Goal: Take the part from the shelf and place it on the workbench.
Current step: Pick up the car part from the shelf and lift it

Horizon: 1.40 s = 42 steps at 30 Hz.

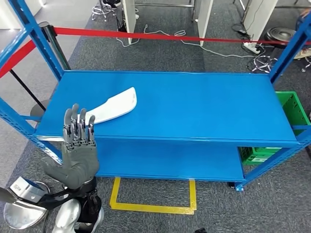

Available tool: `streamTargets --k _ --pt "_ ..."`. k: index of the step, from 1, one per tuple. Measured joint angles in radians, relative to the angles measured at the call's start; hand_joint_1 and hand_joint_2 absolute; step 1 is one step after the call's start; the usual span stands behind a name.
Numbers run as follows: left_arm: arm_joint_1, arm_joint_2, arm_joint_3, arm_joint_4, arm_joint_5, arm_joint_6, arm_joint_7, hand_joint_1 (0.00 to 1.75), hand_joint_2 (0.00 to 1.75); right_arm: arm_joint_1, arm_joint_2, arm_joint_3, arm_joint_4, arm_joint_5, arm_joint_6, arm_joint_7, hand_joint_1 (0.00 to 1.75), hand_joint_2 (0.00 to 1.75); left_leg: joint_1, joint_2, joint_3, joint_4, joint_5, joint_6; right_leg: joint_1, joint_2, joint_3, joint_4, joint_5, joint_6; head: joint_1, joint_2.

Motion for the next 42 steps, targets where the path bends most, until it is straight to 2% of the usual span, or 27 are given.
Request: streamTargets --k 2,3,5,6,7,8,9,11,13,14,15,16,23,32,36,39,42 --pt "0.000 0.000 0.000 0.000 -0.001 0.001 0.000 0.00 0.00 0.000 0.000 -0.012 0.000 -0.009 0.020 0.004 0.00 1.75 0.002 0.001 -0.010 0.020 -0.017 -0.010 -0.002 0.000 0.001 -0.004 0.003 -0.013 -0.002 0.000" --pt "0.000 0.001 -0.001 0.000 -0.002 0.002 0.000 0.00 0.00 -0.001 0.000 -0.016 0.000 -0.010 0.025 0.004 0.00 1.75 0.002 0.002 -0.029 0.058 -0.040 -0.015 -0.004 0.000 0.002 -0.007 0.004 -0.018 -0.004 0.000" --pt "-0.001 0.001 -0.001 0.002 -0.002 0.003 0.000 0.00 0.00 -0.001 0.000 -0.019 0.000 -0.006 0.028 0.004 0.00 1.75 0.003 0.003 -0.094 0.186 -0.098 -0.021 -0.004 -0.002 0.003 -0.007 0.003 -0.025 -0.006 0.000" --pt "0.000 0.002 0.000 0.003 -0.002 0.006 0.000 0.00 0.00 0.000 0.000 -0.020 0.000 -0.001 0.027 0.002 0.00 1.75 0.004 0.003 -0.125 0.243 -0.115 -0.025 -0.004 -0.004 0.003 -0.007 0.002 -0.027 -0.006 0.000" --pt "0.000 0.002 0.001 0.004 -0.002 0.009 0.001 0.00 0.00 0.001 0.000 -0.021 0.000 0.006 0.026 0.000 0.00 1.75 0.006 0.003 -0.145 0.273 -0.115 -0.029 -0.005 -0.004 0.004 -0.007 0.000 -0.029 -0.006 0.000" --pt "0.000 0.002 0.002 0.005 -0.002 0.014 0.002 0.00 0.00 0.001 0.000 -0.021 0.000 0.013 0.025 -0.003 0.00 1.75 0.010 0.003 -0.146 0.266 -0.094 -0.034 -0.006 -0.004 0.005 -0.007 -0.001 -0.030 -0.006 0.000" --pt "0.000 0.002 0.002 0.006 -0.002 0.017 0.003 0.00 0.00 0.001 0.000 -0.022 0.000 0.019 0.024 -0.005 0.00 1.75 0.014 0.004 -0.132 0.231 -0.061 -0.040 -0.007 -0.003 0.008 -0.006 -0.003 -0.030 -0.006 0.000" --pt "0.000 0.001 0.003 0.007 -0.001 0.022 0.005 0.00 0.00 0.000 -0.001 -0.022 0.000 0.026 0.022 -0.006 0.00 1.75 0.027 0.007 -0.075 0.105 0.012 -0.058 -0.007 0.000 0.011 0.000 -0.010 -0.023 -0.009 0.000" --pt "0.000 0.000 0.003 0.009 0.001 0.023 0.008 0.00 0.00 0.001 -0.003 -0.021 0.000 0.027 0.021 0.000 0.00 1.75 0.033 0.009 -0.036 0.017 0.033 -0.052 -0.003 0.001 0.007 0.007 -0.016 -0.014 -0.011 0.000" --pt "0.000 0.000 0.003 0.010 0.003 0.023 0.011 0.00 0.00 0.001 -0.004 -0.021 -0.001 0.026 0.020 0.005 0.00 1.75 0.033 0.007 -0.032 0.004 0.028 -0.046 0.000 0.000 0.005 0.008 -0.017 -0.011 -0.011 0.000" --pt "0.000 -0.001 0.003 0.011 0.004 0.024 0.016 0.00 0.00 0.002 -0.004 -0.021 0.000 0.025 0.019 0.009 0.00 1.75 0.031 0.006 -0.033 0.002 0.024 -0.033 0.000 -0.001 0.004 0.005 -0.016 -0.008 -0.009 0.000" --pt "0.000 -0.001 0.003 0.013 0.003 0.025 0.021 0.00 0.00 0.001 -0.004 -0.022 0.000 0.024 0.018 0.013 0.00 1.75 0.030 0.006 -0.034 0.002 0.025 -0.031 -0.001 -0.002 0.006 0.001 -0.014 -0.006 -0.008 0.000" --pt "-0.003 0.000 0.006 0.035 -0.044 0.089 0.067 0.00 0.00 -0.005 -0.004 -0.031 -0.001 0.016 0.010 0.036 0.00 1.75 0.025 0.005 -0.034 0.002 0.023 -0.024 -0.004 -0.002 0.012 -0.013 -0.009 0.004 -0.008 0.000" --pt "-0.024 0.002 0.014 0.058 -0.079 0.113 0.089 0.00 0.00 -0.005 -0.004 -0.038 -0.001 0.016 0.008 0.042 0.00 1.75 0.025 0.006 -0.033 0.001 0.025 -0.022 -0.004 -0.002 0.012 -0.013 -0.008 0.006 -0.008 0.000" --pt "-0.066 0.015 0.017 0.075 -0.175 0.129 0.126 0.00 1.75 -0.006 -0.004 -0.041 -0.001 0.017 0.014 0.042 0.00 1.75 0.025 0.006 -0.033 0.001 0.027 -0.020 -0.004 -0.002 0.012 -0.013 -0.007 0.007 -0.008 0.000" --pt "-0.105 0.046 0.017 0.096 -0.348 0.183 0.194 0.00 1.75 -0.006 -0.004 -0.043 -0.001 0.017 0.019 0.041 0.00 1.75 0.025 0.006 -0.033 0.001 0.029 -0.020 -0.004 -0.002 0.012 -0.013 -0.006 0.008 -0.009 0.000" --pt "-0.159 0.097 0.013 0.132 -0.516 0.210 0.276 0.00 1.75 -0.007 -0.005 -0.046 -0.001 0.017 0.027 0.041 0.00 1.75 0.025 0.005 -0.033 0.001 0.029 -0.020 -0.004 -0.002 0.012 -0.012 -0.006 0.008 -0.008 0.000"
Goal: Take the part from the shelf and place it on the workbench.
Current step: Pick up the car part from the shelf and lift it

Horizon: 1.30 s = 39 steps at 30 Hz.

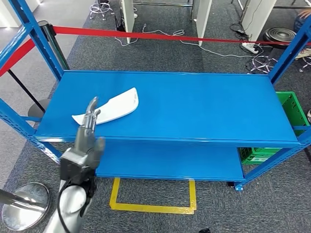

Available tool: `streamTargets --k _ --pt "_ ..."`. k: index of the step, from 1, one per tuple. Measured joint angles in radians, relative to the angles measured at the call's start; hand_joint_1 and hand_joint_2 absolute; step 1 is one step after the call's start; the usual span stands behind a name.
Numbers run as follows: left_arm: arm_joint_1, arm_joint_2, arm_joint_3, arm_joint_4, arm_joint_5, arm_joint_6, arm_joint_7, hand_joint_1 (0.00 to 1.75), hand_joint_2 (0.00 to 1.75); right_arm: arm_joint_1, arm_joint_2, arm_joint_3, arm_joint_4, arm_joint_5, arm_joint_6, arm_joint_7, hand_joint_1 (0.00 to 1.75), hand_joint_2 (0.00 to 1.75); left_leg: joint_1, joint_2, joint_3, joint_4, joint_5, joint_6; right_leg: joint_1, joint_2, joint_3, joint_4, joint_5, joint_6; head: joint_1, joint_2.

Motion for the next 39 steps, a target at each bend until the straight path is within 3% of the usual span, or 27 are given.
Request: streamTargets --k 5,11,30,39 --pt "-0.116 0.093 -0.019 0.105 -0.216 -0.004 0.111 0.00 1.75 -0.002 -0.002 -0.010 0.000 0.001 0.006 0.000 0.00 1.75 0.000 0.000 0.000 0.000 0.002 0.000 0.000 0.000 0.000 0.000 0.001 0.001 0.000 0.000" --pt "-0.262 0.170 -0.080 0.241 -0.377 -0.070 0.241 0.00 1.75 -0.006 -0.003 -0.021 0.000 0.002 0.007 -0.004 0.00 1.75 0.000 0.000 0.000 0.000 0.003 0.000 0.000 0.001 0.000 0.000 0.003 0.000 0.000 0.000" --pt "-0.466 0.241 -0.201 0.481 -0.440 -0.237 0.354 0.00 1.75 -0.011 -0.010 -0.033 0.000 0.002 0.010 -0.012 0.00 1.75 0.000 0.000 0.000 0.000 0.004 0.000 0.000 0.000 0.000 0.001 0.005 0.000 0.000 0.000" --pt "-0.487 0.245 -0.220 0.524 -0.426 -0.247 0.389 0.00 1.75 -0.011 -0.010 -0.046 0.000 0.000 0.009 -0.012 0.00 1.75 0.000 0.000 0.000 0.000 0.004 0.000 0.000 0.000 0.000 0.001 0.005 0.000 0.000 0.000"
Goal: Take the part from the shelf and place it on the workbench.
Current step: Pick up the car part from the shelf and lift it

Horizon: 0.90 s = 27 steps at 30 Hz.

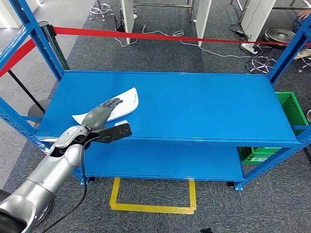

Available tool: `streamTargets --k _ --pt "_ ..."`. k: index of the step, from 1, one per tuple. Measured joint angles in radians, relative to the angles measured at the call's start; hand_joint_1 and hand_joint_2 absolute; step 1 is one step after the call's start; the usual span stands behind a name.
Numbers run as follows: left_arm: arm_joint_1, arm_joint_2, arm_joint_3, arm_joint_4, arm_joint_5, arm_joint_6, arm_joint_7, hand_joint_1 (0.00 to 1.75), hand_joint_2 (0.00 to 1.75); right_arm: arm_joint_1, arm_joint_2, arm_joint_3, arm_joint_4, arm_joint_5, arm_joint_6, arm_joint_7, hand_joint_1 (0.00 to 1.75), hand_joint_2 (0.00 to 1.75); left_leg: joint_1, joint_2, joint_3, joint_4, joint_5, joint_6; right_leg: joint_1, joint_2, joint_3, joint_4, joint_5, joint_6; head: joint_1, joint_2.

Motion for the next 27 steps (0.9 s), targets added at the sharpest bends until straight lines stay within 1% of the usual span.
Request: streamTargets --k 4,9,17,27 --pt "-0.007 0.008 -0.005 0.021 -0.020 -0.011 0.058 0.00 1.75 0.000 0.000 -0.001 0.000 0.000 0.000 0.001 0.00 1.75 0.000 0.000 0.000 0.000 0.000 0.000 0.000 0.000 0.000 0.000 0.000 0.000 0.000 0.000" --pt "-0.010 0.033 -0.005 0.056 -0.041 0.002 0.076 0.00 1.75 0.000 -0.002 -0.001 0.000 0.004 0.008 -0.010 0.00 1.75 0.000 0.000 0.000 0.000 0.001 -0.001 0.000 0.000 0.000 0.000 0.000 0.000 0.000 0.000" --pt "-0.011 0.049 0.009 0.113 -0.139 0.046 0.154 0.00 1.75 0.000 -0.006 -0.001 0.000 0.006 0.009 -0.005 0.00 1.75 0.000 0.000 0.000 0.000 0.001 -0.001 0.000 0.000 0.000 0.000 0.000 0.000 0.000 0.000" --pt "-0.009 0.049 0.030 0.138 -0.167 0.059 0.167 0.00 1.75 0.000 -0.007 -0.010 0.000 0.008 0.011 -0.005 0.00 1.75 0.000 0.000 0.000 0.000 0.001 0.000 0.000 0.000 0.000 0.000 0.000 0.000 0.000 0.000"
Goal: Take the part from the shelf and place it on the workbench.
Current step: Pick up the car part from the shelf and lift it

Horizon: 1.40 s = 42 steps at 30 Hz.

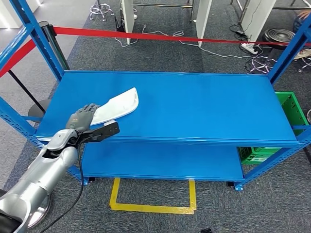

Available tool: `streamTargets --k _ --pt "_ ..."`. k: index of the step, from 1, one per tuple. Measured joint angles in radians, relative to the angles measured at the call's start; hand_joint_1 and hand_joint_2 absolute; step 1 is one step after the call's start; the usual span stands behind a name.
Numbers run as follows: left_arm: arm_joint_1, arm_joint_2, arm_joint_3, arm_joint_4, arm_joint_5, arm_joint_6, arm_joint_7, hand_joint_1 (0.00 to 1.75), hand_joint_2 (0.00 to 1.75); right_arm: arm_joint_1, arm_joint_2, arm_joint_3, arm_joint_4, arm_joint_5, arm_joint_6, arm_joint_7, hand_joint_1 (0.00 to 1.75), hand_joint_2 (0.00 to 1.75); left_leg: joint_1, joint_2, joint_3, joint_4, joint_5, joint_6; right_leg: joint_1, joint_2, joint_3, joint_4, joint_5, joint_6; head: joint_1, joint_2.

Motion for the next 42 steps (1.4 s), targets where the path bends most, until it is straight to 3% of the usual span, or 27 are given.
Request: streamTargets --k 10,11,12,14,15,16,23,27,42 --pt "0.001 0.000 0.004 0.006 -0.009 0.005 0.000 0.00 1.75 0.000 0.000 -0.005 0.000 0.002 0.001 0.000 0.00 1.75 0.000 0.000 0.000 0.000 0.000 0.000 0.000 0.000 0.000 0.000 0.000 0.000 0.000 0.000" --pt "0.001 0.000 0.005 0.006 -0.009 0.007 0.000 0.10 1.31 0.000 0.000 -0.005 0.000 0.003 0.001 0.000 0.00 1.75 0.000 0.000 0.000 0.000 0.000 0.000 0.000 0.000 0.000 0.000 0.000 0.000 0.000 0.000" --pt "0.002 0.000 0.006 0.006 -0.008 0.009 -0.001 0.43 0.87 0.000 0.000 -0.005 0.000 0.004 0.001 0.000 0.00 1.75 0.000 0.000 0.000 0.000 0.000 0.000 0.000 0.000 0.000 0.000 0.000 0.000 0.000 0.000" --pt "0.006 0.001 0.012 0.007 -0.008 0.015 -0.005 1.27 0.00 0.000 0.000 -0.005 0.000 0.006 0.002 0.000 0.00 1.75 0.000 0.000 0.000 0.000 0.000 0.000 0.000 0.000 0.000 0.000 0.000 0.000 0.000 0.000" --pt "0.009 0.001 0.016 0.007 -0.007 0.019 -0.008 1.60 0.00 0.000 0.000 -0.005 0.000 0.007 0.002 0.000 0.00 1.75 0.000 0.000 0.000 0.000 0.000 0.000 0.000 0.000 0.000 0.000 0.000 0.000 0.000 0.000" --pt "0.012 0.001 0.021 0.008 -0.008 0.023 -0.012 1.71 0.00 0.000 0.000 -0.005 0.000 0.008 0.003 -0.001 0.00 1.75 0.000 0.000 0.000 0.000 0.000 0.000 0.000 0.000 0.000 0.000 0.000 0.000 0.000 0.000" --pt "0.030 0.001 0.061 0.009 -0.022 0.031 -0.041 1.75 0.00 -0.001 -0.001 -0.005 0.000 0.013 0.004 -0.001 0.00 1.75 0.000 0.000 0.000 0.000 0.000 0.000 0.000 0.000 0.000 0.000 0.000 0.000 0.000 0.000" --pt "0.034 0.001 0.074 0.009 -0.028 0.035 -0.059 1.75 1.75 -0.001 -0.001 -0.005 0.000 0.019 0.008 -0.001 0.00 1.75 0.000 0.000 0.000 0.000 0.000 0.000 0.000 0.000 0.000 0.000 0.000 0.000 0.000 0.000" --pt "0.022 0.001 0.095 0.020 -0.044 0.049 -0.115 1.75 1.75 -0.004 -0.004 -0.005 0.000 0.033 0.021 -0.003 0.00 1.75 0.000 0.000 0.000 0.000 0.000 0.000 0.000 0.000 0.000 0.000 0.001 0.000 0.000 0.000"
